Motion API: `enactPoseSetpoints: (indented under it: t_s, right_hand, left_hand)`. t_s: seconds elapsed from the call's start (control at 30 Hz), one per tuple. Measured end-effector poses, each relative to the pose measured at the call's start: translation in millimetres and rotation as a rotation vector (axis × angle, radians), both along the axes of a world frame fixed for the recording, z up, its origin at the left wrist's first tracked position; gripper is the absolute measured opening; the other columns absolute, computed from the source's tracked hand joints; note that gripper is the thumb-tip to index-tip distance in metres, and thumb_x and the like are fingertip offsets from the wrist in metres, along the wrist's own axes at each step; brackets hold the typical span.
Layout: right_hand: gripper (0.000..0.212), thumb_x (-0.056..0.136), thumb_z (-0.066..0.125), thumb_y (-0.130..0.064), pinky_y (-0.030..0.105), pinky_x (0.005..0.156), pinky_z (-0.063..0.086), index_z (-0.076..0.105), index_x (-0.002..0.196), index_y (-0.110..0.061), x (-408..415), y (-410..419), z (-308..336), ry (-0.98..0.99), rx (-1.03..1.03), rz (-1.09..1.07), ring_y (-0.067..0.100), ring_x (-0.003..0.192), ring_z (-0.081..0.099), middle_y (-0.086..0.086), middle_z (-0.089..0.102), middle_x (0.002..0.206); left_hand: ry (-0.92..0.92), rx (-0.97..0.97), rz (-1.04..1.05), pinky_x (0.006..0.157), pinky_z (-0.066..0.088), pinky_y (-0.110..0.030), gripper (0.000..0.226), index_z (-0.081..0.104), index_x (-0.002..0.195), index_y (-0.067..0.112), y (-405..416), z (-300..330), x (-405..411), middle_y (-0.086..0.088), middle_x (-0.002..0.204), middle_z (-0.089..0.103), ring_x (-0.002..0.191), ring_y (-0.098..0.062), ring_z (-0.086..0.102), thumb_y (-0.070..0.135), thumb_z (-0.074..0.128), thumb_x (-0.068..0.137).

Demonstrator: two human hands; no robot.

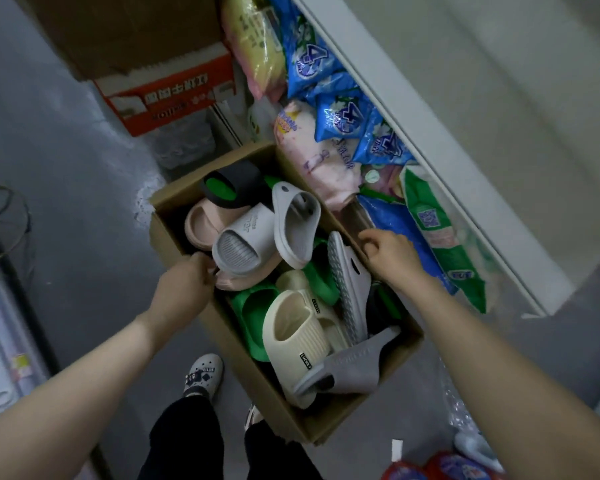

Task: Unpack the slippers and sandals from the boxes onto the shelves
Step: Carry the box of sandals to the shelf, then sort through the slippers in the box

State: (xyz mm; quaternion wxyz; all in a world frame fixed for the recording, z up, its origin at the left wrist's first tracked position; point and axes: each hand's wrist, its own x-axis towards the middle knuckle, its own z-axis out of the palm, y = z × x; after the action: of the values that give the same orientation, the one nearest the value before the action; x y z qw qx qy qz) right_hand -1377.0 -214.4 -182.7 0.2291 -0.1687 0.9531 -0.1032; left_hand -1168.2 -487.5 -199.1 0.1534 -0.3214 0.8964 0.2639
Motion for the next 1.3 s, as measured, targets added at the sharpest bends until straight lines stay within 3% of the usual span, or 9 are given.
enactPoseSetpoints:
  t_s: [0.17, 0.3, 0.4, 0.63, 0.77, 0.87, 1.03, 1.17, 1.3]
  right_hand:
    - [0.029, 0.096, 0.052, -0.018, 0.036, 0.084, 0.048, 0.066, 0.121, -0.020, 27.4, 24.2, -9.8, -0.035, 0.026, -0.250, 0.034, 0.109, 0.060, 0.012, 0.068, 0.119]
    - [0.031, 0.098, 0.050, -0.019, 0.030, 0.080, 0.042, 0.059, 0.127, -0.014, 46.8, 21.1, -36.2, -0.027, 0.047, -0.361, 0.031, 0.111, 0.058, 0.013, 0.064, 0.123]
    - [0.050, 0.101, 0.047, -0.023, 0.038, 0.105, 0.039, 0.037, 0.149, -0.014, 48.8, 5.6, -49.2, -0.183, 0.018, -0.487, 0.034, 0.131, 0.045, 0.016, 0.047, 0.145]
    - [0.073, 0.098, 0.053, -0.034, 0.044, 0.108, 0.037, 0.010, 0.156, -0.023, 43.9, -42.4, -59.5, -0.336, 0.067, -0.843, 0.041, 0.135, 0.038, 0.022, 0.028, 0.154]
    - [0.070, 0.096, 0.057, -0.033, 0.042, 0.106, 0.039, 0.020, 0.154, -0.023, 40.8, -55.7, -63.7, -0.310, 0.009, -1.025, 0.039, 0.132, 0.038, 0.026, 0.025, 0.151]
    - [0.066, 0.095, 0.059, -0.028, 0.039, 0.104, 0.041, 0.026, 0.151, -0.021, 46.3, -45.9, -66.5, -0.291, -0.108, -1.125, 0.037, 0.128, 0.044, 0.022, 0.033, 0.149]
    - [0.063, 0.092, 0.066, -0.016, 0.032, 0.099, 0.042, 0.036, 0.148, -0.016, 65.9, -24.8, -63.4, -0.244, -0.264, -1.108, 0.030, 0.120, 0.056, 0.014, 0.060, 0.129]
    - [0.057, 0.089, 0.069, -0.010, 0.027, 0.097, 0.042, 0.047, 0.141, -0.010, 71.3, -9.6, -57.6, -0.260, -0.381, -1.135, 0.024, 0.115, 0.058, 0.011, 0.061, 0.127]
    - [0.041, 0.091, 0.068, -0.009, 0.026, 0.099, 0.042, 0.058, 0.131, -0.013, 73.1, -10.8, -45.7, -0.334, -0.504, -1.073, 0.020, 0.120, 0.056, 0.011, 0.060, 0.128]
  left_hand:
    - [0.381, 0.035, -0.317, 0.078, 0.052, -0.038, 0.039, 0.054, 0.126, 0.020, 15.9, 25.3, -71.5, -0.006, 0.126, 0.051, 0.096, -0.023, 0.061, 0.038, 0.058, 0.092]
    - [0.152, 0.037, -0.396, 0.082, 0.046, -0.040, 0.053, 0.039, 0.138, 0.019, 30.8, 11.9, -123.8, -0.013, 0.132, 0.044, 0.103, -0.032, 0.057, 0.043, 0.053, 0.093]
    - [-0.016, 0.091, -0.421, 0.086, 0.044, -0.043, 0.057, 0.031, 0.140, 0.020, 25.9, 0.1, -143.6, -0.017, 0.131, 0.043, 0.107, -0.037, 0.053, 0.026, 0.057, 0.090]
    - [0.035, 0.225, -0.520, 0.071, 0.044, -0.036, 0.076, 0.021, 0.147, 0.031, -22.7, 13.0, -130.6, -0.014, 0.133, 0.036, 0.099, -0.037, 0.056, 0.014, 0.060, 0.084]
    - [0.008, 0.099, -0.733, 0.066, 0.044, -0.030, 0.070, 0.023, 0.144, 0.038, -48.6, 18.8, -110.5, -0.009, 0.127, 0.042, 0.090, -0.027, 0.060, 0.028, 0.062, 0.086]
    - [0.030, -0.023, -0.879, 0.083, 0.049, -0.033, 0.053, 0.043, 0.132, 0.034, -57.4, 10.8, -106.2, -0.004, 0.125, 0.042, 0.102, -0.022, 0.055, 0.051, 0.060, 0.085]
    - [0.409, 0.034, -0.918, 0.092, 0.047, -0.045, 0.042, 0.052, 0.114, 0.008, -36.7, -6.1, -147.2, -0.015, 0.119, 0.048, 0.105, -0.031, 0.051, 0.040, 0.059, 0.087]
    - [0.268, 0.176, -1.092, 0.110, 0.035, -0.042, 0.067, 0.041, 0.140, 0.009, -1.4, -18.0, -192.9, -0.015, 0.142, 0.044, 0.132, -0.031, 0.040, 0.057, 0.040, 0.094]
    - [0.184, 0.126, -1.259, 0.099, 0.044, -0.042, 0.064, 0.059, 0.122, 0.016, 18.0, -29.8, -200.0, -0.009, 0.112, 0.066, 0.115, -0.030, 0.056, 0.062, 0.030, 0.088]
